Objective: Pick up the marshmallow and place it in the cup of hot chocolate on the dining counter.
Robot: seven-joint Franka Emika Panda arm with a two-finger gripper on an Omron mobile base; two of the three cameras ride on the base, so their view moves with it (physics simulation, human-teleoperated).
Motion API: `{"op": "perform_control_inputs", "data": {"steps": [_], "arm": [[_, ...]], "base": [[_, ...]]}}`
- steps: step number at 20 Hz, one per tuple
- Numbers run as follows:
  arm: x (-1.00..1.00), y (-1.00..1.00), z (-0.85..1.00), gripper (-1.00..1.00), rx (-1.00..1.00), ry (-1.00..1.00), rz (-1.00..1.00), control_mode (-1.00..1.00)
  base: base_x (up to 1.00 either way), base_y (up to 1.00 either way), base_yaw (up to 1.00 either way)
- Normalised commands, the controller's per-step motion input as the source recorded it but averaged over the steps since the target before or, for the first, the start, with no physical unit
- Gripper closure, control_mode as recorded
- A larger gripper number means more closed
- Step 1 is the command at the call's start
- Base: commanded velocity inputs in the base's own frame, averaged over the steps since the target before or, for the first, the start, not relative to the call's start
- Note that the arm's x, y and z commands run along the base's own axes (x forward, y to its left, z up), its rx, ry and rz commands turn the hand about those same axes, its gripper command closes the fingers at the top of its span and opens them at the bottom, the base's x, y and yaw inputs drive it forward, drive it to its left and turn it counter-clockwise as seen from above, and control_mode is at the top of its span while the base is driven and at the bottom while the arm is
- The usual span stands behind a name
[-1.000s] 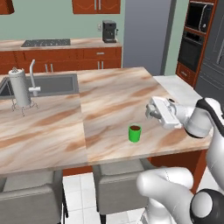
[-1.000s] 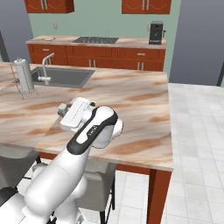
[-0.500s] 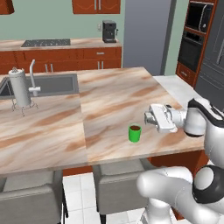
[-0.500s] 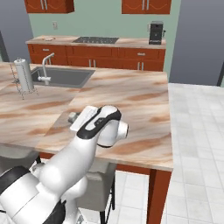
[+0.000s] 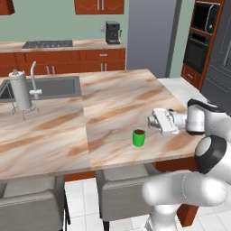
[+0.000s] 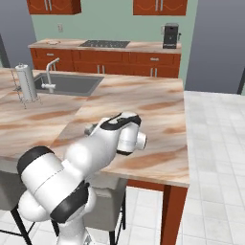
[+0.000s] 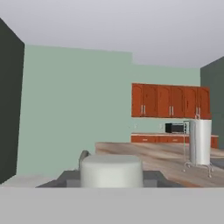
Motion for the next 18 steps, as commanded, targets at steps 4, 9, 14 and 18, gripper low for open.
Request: {"op": "perform_control_inputs", "data": {"steps": [4, 9, 14, 18], "arm": [[0.21, 0.00, -0.43, 1.00, -0.08, -0.03, 0.08, -1.00], [0.31, 0.00, -0.45, 1.00, -0.03, 0.00, 0.07, -1.00], [0.46, 0.10, -0.35, 1.00, 0.00, 0.00, 0.01, -1.00], [0.34, 0.04, -0.27, 1.00, 0.00, 0.00, 0.00, -1.00]], "base": [[0.00, 0.00, 0.00], [0.00, 0.00, 0.00], [0.00, 0.00, 0.00], [0.00, 0.00, 0.00]]}}
